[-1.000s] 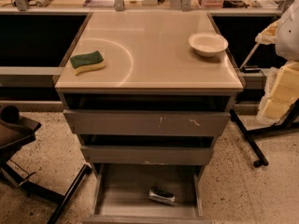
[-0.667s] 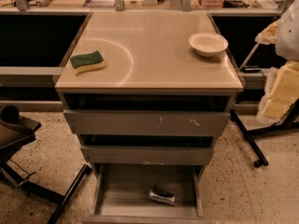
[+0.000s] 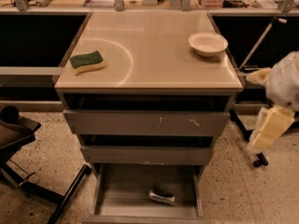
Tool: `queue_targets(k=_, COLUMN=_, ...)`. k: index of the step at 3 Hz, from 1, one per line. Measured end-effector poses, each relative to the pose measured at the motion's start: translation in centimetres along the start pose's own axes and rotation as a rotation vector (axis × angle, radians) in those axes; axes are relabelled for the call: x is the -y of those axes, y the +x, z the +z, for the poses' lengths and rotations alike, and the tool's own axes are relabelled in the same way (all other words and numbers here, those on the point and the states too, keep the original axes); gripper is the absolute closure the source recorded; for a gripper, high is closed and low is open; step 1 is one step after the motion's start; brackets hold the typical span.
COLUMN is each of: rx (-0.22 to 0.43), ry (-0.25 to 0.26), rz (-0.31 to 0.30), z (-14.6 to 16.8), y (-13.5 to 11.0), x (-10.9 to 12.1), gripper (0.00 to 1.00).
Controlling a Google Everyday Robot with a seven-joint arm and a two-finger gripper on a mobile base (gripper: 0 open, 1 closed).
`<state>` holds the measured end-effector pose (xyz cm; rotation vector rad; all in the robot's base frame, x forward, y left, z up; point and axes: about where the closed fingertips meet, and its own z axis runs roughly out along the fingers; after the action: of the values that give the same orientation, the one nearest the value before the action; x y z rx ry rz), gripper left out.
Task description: Pick redbull can from bottom drawer and place on counter
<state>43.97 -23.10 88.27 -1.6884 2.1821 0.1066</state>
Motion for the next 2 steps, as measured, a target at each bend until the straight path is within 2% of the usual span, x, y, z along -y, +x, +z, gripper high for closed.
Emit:
queue_targets(k=1, rx=0.113, ry=-0.115, rz=0.082, z=11.5, y=4.9, x=-1.7, gripper=0.00)
queue_targets(k=2, rx=0.209, ry=-0.178, rz=0.176, z=21.3, y=9.1, x=-3.6, gripper=0.00)
